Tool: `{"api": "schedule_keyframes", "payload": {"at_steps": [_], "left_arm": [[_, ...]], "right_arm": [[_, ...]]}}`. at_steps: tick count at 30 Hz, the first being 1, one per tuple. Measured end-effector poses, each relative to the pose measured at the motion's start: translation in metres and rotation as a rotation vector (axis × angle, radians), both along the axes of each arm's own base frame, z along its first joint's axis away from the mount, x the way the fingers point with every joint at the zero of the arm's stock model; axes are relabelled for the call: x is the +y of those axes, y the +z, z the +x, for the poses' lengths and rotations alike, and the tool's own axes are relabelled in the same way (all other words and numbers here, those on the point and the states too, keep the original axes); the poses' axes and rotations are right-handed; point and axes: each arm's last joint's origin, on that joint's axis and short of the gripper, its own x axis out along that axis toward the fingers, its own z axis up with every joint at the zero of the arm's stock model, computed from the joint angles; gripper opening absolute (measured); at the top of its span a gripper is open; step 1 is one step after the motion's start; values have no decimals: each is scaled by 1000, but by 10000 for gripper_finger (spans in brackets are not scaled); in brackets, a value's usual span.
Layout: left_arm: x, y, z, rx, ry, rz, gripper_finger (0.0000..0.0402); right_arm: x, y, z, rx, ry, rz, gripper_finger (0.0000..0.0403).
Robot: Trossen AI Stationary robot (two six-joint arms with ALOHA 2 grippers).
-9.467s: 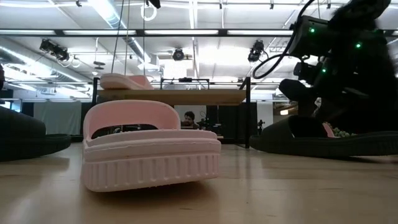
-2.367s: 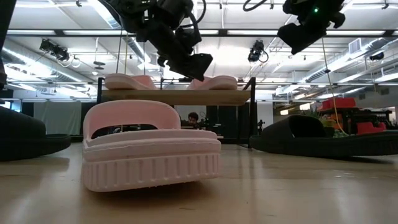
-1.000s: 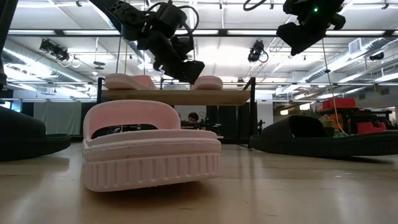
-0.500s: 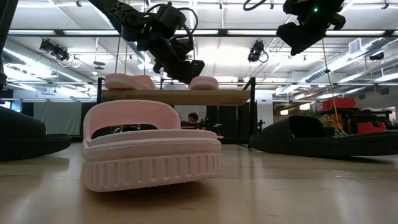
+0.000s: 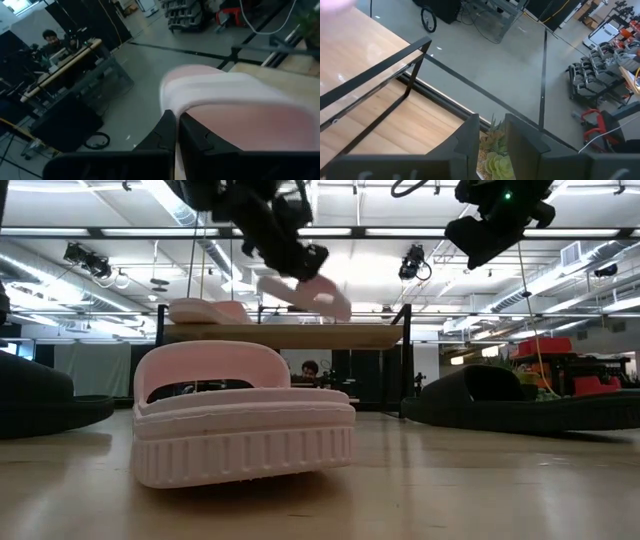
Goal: Pick and place slides into the shelf
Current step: Put the top right pink slide on the shelf
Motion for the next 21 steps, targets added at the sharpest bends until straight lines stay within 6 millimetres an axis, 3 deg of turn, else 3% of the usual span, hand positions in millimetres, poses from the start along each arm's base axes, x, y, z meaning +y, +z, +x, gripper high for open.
{"api": "schedule_keyframes", "payload": {"at_steps": [7,12,21], "left_arm": [[-12,21,-25,-52,36,-66,9],[-5,12,-37,-20,145,-132,9],[20,-2,-41,-37,254,-174,9]], "right_arm": [[0,0,0,7,4,0,98],[0,0,0,7,4,0,98],[0,0,0,7,4,0,98]]}}
